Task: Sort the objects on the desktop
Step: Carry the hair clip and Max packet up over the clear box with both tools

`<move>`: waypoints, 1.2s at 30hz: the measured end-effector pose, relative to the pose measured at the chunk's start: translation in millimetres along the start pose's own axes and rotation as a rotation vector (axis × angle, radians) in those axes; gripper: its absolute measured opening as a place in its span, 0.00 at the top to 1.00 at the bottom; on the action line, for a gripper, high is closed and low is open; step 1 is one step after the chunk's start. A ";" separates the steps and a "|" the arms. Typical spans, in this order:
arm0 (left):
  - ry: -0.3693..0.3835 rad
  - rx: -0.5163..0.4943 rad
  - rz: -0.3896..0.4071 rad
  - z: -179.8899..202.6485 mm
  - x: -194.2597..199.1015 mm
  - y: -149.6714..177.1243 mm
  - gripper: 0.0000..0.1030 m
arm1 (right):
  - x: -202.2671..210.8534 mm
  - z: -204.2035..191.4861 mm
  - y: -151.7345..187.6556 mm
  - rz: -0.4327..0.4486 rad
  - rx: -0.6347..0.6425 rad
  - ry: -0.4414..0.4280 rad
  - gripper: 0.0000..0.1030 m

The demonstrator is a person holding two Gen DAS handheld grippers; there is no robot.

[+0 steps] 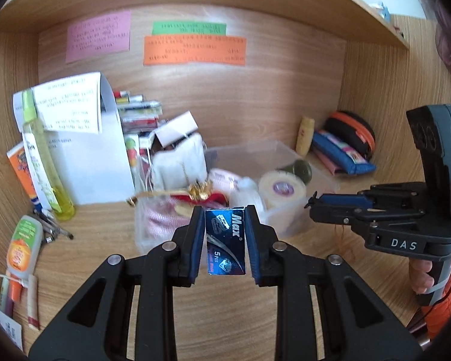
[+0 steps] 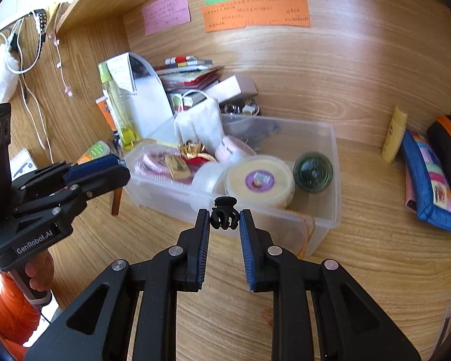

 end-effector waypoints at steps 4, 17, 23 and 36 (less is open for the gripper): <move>0.001 0.015 0.025 -4.5 -4.0 -16.4 0.75 | 0.9 0.5 -17.0 0.019 0.005 0.015 0.82; 0.026 0.085 -0.050 -14.4 -56.0 -28.5 0.75 | -30.2 17.9 -65.3 0.050 -0.042 0.061 0.82; 0.000 0.066 -0.071 -9.4 -66.8 -21.9 0.75 | -56.8 30.0 -68.5 0.034 -0.116 0.070 0.82; -0.092 -0.025 -0.055 4.2 -82.6 -6.7 0.75 | -69.4 56.5 -61.1 0.015 -0.108 0.257 0.82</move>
Point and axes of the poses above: each gripper's, at about its wrist camera, not at the fingertips, and x roughly against the way its jaws point, z to its right, y to its underside, the point moved 7 cm from there along -x, roughly the way its jaws point, and after that the axes turned 14 degrees about -y, right-handed, at the moved point
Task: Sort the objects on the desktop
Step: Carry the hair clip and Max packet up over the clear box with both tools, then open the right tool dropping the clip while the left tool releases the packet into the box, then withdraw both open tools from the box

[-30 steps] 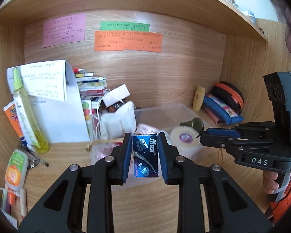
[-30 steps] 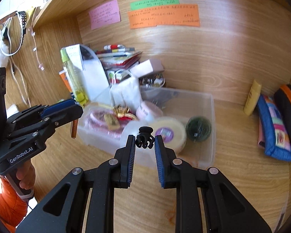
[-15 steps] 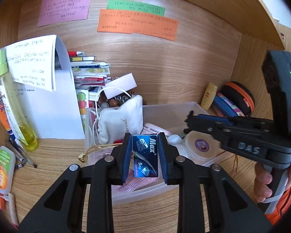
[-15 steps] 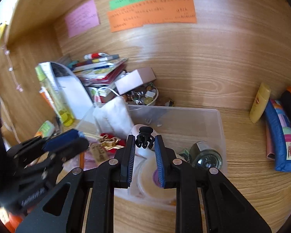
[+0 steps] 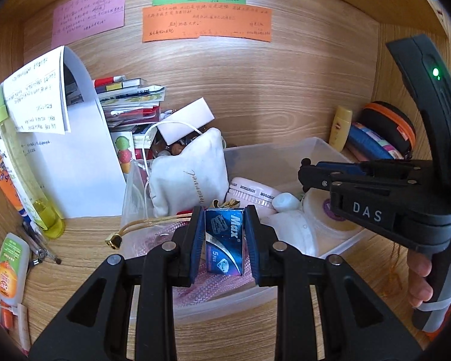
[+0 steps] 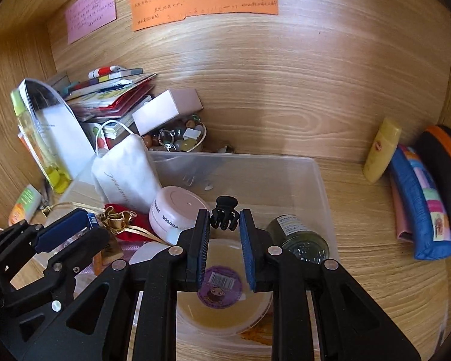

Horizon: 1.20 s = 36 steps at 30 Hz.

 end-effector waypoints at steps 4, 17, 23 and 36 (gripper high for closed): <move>-0.012 -0.013 -0.007 2.4 -2.6 3.4 0.72 | -1.4 -0.2 0.0 0.013 0.025 0.040 0.82; -0.059 -0.003 0.056 -3.3 6.6 -0.3 0.31 | 5.7 -7.5 -0.1 0.043 0.081 0.063 0.58; -0.078 0.039 0.065 -15.6 9.0 -4.6 0.20 | 24.2 -6.4 -6.2 0.086 0.080 0.067 0.43; -0.079 0.162 0.055 -48.1 27.9 -8.7 0.07 | 92.2 2.8 0.9 0.170 0.021 0.022 0.19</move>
Point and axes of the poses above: each gripper's, at about its wrist camera, not at the fingertips, and x roughly against the way its jaws point, z to its right, y to its underside, the point moved 7 cm from there along -x, roughly the way its jaws point, and after that the axes turned 14 degrees about -y, right-handed, at the moved point
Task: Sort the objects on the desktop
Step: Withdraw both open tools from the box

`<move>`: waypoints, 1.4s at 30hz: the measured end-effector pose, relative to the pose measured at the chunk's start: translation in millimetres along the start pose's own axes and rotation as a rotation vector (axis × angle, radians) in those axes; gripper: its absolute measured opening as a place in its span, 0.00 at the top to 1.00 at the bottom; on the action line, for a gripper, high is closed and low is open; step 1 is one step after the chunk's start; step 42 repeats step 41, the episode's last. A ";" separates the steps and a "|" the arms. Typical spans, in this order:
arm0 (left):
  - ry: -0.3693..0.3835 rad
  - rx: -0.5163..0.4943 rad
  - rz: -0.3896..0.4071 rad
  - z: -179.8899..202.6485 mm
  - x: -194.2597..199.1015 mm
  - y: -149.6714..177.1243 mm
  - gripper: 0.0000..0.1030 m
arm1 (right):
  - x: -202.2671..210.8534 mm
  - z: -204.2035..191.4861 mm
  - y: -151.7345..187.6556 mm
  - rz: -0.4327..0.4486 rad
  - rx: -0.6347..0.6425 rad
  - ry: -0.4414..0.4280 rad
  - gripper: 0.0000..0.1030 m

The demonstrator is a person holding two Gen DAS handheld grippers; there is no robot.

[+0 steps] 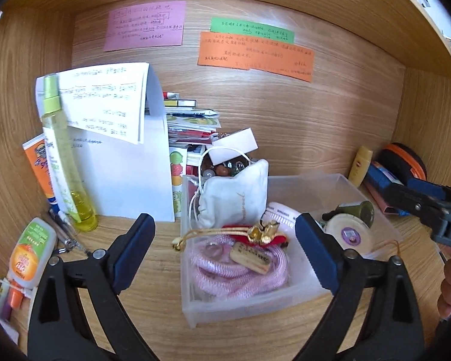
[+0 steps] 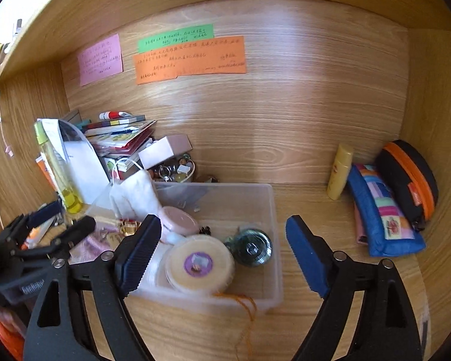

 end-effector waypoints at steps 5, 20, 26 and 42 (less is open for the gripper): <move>0.007 -0.009 0.014 1.3 26.5 7.3 0.04 | 16.1 -0.9 17.6 -0.007 0.016 -0.010 0.14; 0.010 -0.020 0.065 -1.5 76.3 26.0 0.01 | 44.2 -30.9 70.2 0.002 0.107 0.051 0.02; 0.007 -0.031 0.028 0.9 67.6 36.4 0.01 | 41.5 -30.3 78.3 -0.009 0.078 0.018 0.02; 0.003 -0.050 0.071 15.8 69.4 42.6 0.01 | 30.2 -16.8 77.2 -0.043 0.044 0.030 0.02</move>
Point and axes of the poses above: each gripper's, at about its wrist camera, not at the fingertips, and x roughly against the way its jaws point, z to its right, y to its underside, the point moved 7 cm from there along -x, roughly the way its jaws point, and after that the axes turned 14 degrees about -y, right-handed, at the moved point
